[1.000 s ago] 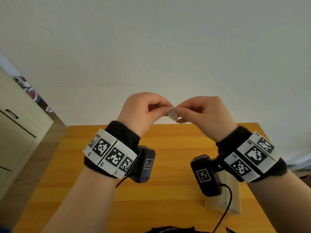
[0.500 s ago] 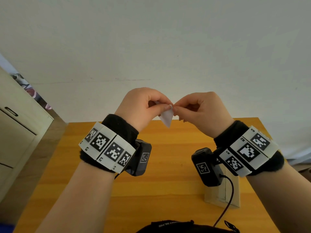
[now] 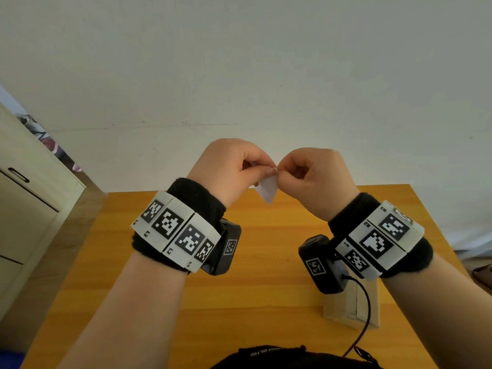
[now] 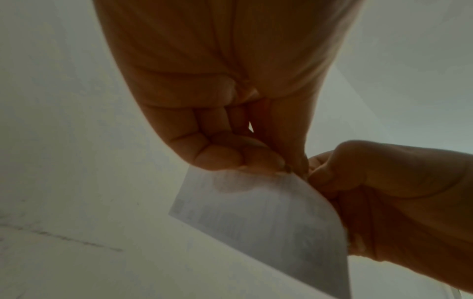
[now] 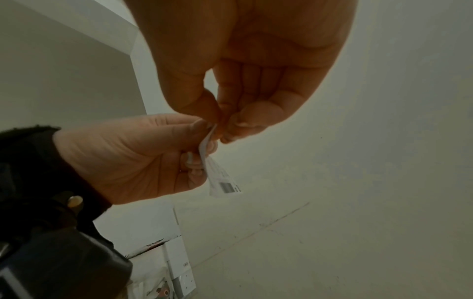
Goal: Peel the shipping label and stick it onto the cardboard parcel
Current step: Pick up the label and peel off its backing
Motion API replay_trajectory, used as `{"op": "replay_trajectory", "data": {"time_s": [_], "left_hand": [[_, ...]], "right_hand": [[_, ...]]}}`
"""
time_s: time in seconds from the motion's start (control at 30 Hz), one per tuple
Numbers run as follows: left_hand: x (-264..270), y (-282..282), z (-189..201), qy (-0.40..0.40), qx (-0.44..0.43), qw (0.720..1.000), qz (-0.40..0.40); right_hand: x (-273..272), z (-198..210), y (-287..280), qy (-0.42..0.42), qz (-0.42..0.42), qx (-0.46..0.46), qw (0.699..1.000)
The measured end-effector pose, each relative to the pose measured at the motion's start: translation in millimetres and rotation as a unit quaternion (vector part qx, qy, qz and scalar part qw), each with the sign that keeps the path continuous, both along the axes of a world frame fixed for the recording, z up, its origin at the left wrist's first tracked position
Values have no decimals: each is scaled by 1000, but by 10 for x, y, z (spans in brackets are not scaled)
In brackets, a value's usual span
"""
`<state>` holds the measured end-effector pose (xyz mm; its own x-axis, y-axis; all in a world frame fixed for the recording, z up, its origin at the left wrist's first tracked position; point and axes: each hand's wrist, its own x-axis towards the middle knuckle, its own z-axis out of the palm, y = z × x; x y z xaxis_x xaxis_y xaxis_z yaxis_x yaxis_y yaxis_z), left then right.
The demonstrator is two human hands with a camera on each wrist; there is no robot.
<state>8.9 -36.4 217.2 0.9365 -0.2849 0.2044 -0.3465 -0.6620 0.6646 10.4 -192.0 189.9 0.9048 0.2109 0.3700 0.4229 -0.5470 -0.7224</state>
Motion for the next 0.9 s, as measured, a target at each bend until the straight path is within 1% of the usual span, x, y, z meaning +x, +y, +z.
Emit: {"op": "replay_trajectory", "data": {"time_s": [0.1, 0.37, 0.5, 0.6, 0.9], "left_hand": [[3, 0, -4, -1, 5, 1000, 0], [27, 33, -16, -4, 5, 1000, -2], [29, 57, -10, 1, -7, 1000, -3], [30, 75, -19, 6, -17, 1000, -4], [26, 57, -33, 6, -17, 1000, -19]], "right_hand": [[1, -9, -9, 10, 7, 5, 1000], [-13, 33, -17, 75, 26, 54, 995], [-15, 48, -40, 115, 33, 88, 989], [-9, 52, -69, 125, 24, 108, 986], [-37, 77, -70, 113, 25, 70, 991]]}}
